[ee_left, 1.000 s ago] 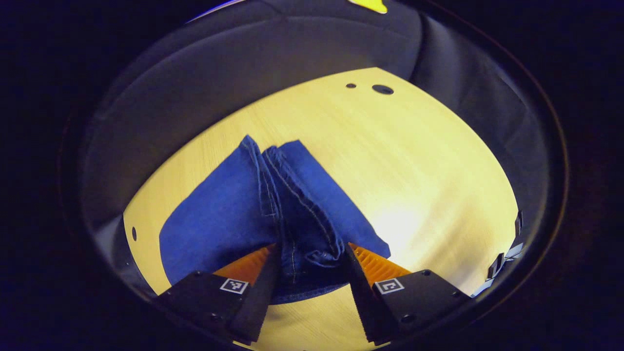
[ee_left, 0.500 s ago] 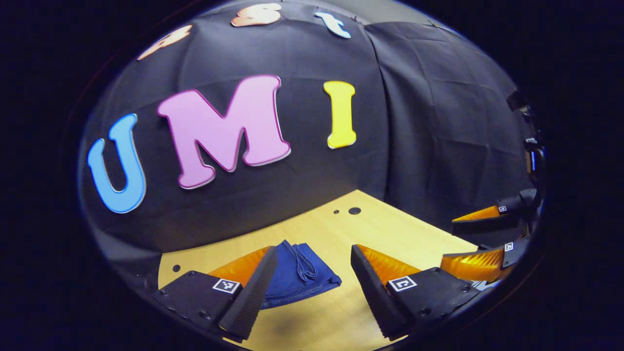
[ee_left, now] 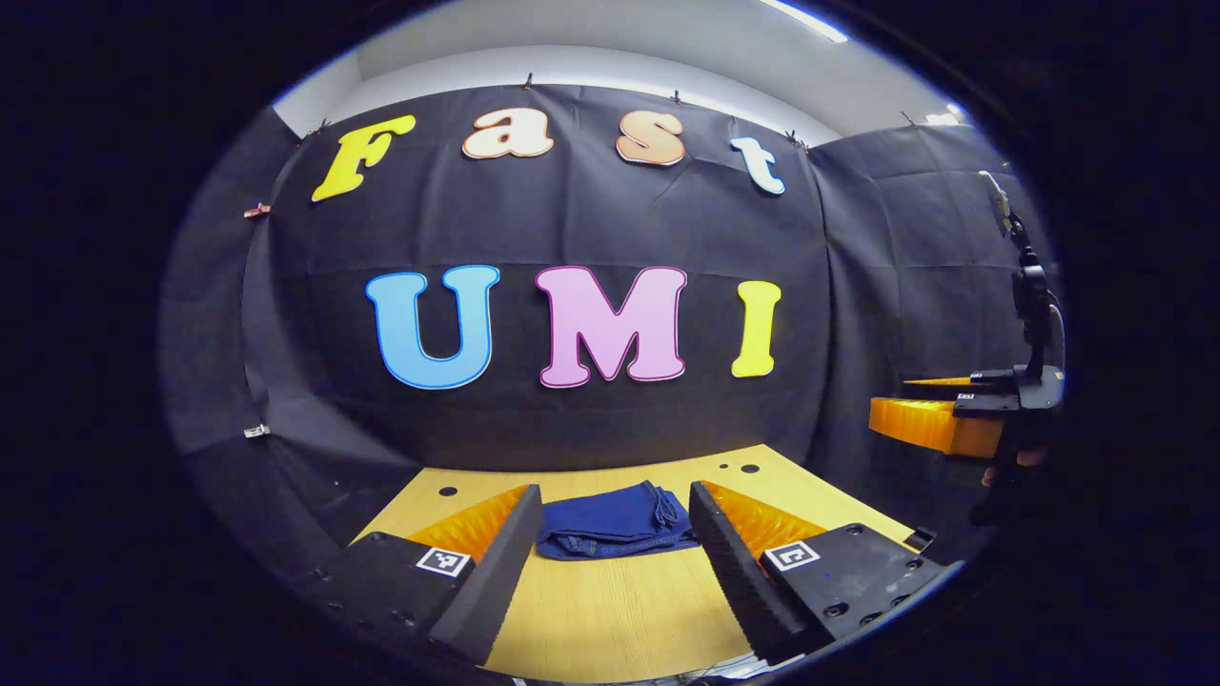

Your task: Grasp the waist and the cuffs of the jeans and fold them to make the two legs overlap; first hold the waist and fold one-third of the jeans toward the cuffs, then hold the cuffs and fold the remaining one-third in the same direction to finish folding.

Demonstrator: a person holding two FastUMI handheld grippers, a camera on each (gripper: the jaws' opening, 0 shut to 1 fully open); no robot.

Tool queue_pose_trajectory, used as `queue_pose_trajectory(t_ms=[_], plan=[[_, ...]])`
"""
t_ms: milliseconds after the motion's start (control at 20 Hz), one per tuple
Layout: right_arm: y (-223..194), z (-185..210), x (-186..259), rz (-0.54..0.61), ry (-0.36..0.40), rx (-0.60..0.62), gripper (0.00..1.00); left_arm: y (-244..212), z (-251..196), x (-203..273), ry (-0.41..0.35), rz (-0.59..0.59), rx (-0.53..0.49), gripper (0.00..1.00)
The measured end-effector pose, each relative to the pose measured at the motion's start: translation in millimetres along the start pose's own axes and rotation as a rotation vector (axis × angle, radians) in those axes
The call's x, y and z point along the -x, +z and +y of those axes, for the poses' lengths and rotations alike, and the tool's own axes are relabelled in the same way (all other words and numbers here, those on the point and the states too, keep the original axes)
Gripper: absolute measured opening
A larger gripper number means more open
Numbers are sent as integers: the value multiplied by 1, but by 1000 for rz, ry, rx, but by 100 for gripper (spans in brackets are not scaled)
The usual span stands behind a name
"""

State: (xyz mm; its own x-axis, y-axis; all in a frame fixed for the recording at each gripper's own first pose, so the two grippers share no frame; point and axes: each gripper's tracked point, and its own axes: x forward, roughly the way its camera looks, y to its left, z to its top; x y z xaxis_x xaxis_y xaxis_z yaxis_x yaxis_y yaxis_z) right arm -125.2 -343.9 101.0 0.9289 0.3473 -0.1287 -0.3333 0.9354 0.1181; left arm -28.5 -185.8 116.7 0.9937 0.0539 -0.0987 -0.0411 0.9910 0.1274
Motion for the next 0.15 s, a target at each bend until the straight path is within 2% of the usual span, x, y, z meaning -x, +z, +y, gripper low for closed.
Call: queue_pose_trajectory(t_ms=[150], plan=[[23, 2, 10, -58, -5, 25, 85, 6, 11, 17, 34, -10, 29, 96]])
